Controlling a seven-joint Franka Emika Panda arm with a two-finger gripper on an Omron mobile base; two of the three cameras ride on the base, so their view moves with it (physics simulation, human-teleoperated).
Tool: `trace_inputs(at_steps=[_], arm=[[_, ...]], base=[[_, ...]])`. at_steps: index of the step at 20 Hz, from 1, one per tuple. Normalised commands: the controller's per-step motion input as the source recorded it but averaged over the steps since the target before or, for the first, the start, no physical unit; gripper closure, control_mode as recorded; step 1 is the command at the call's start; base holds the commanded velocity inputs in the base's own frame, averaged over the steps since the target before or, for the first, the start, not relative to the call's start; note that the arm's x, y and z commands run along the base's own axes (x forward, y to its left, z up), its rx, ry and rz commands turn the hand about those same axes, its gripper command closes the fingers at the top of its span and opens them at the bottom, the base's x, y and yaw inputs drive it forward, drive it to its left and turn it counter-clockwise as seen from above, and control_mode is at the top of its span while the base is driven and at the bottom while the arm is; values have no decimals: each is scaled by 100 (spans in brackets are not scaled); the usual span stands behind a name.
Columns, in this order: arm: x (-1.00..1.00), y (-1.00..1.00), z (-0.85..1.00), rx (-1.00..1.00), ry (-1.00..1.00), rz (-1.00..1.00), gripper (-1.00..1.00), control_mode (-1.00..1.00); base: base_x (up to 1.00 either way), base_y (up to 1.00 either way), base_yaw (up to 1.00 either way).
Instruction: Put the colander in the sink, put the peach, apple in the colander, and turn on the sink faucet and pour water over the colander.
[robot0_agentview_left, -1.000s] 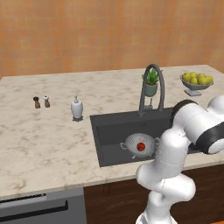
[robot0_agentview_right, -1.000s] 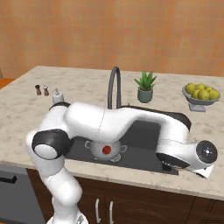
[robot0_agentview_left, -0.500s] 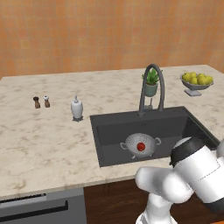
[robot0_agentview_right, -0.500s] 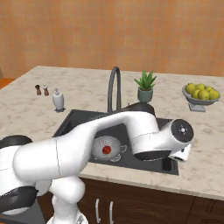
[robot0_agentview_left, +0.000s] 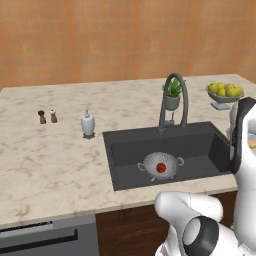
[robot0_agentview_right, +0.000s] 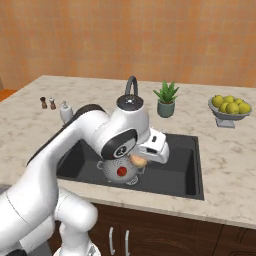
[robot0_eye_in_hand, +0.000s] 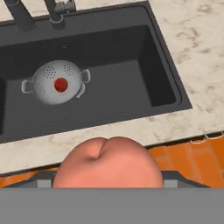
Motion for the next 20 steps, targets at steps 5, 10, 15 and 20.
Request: trace_inputs(at_steps=[5,10,15,20], arm=[[-2,99,84,-13,29,0,100,-100],[13,100,18,-3,18,0,100,-100],[36,100,0,0,3,0,100,-100],[37,99,-21,0,-16,-2,100,-100]], base=[[0,0,0],[0,0,0],[0,0,0],[0,0,0]])
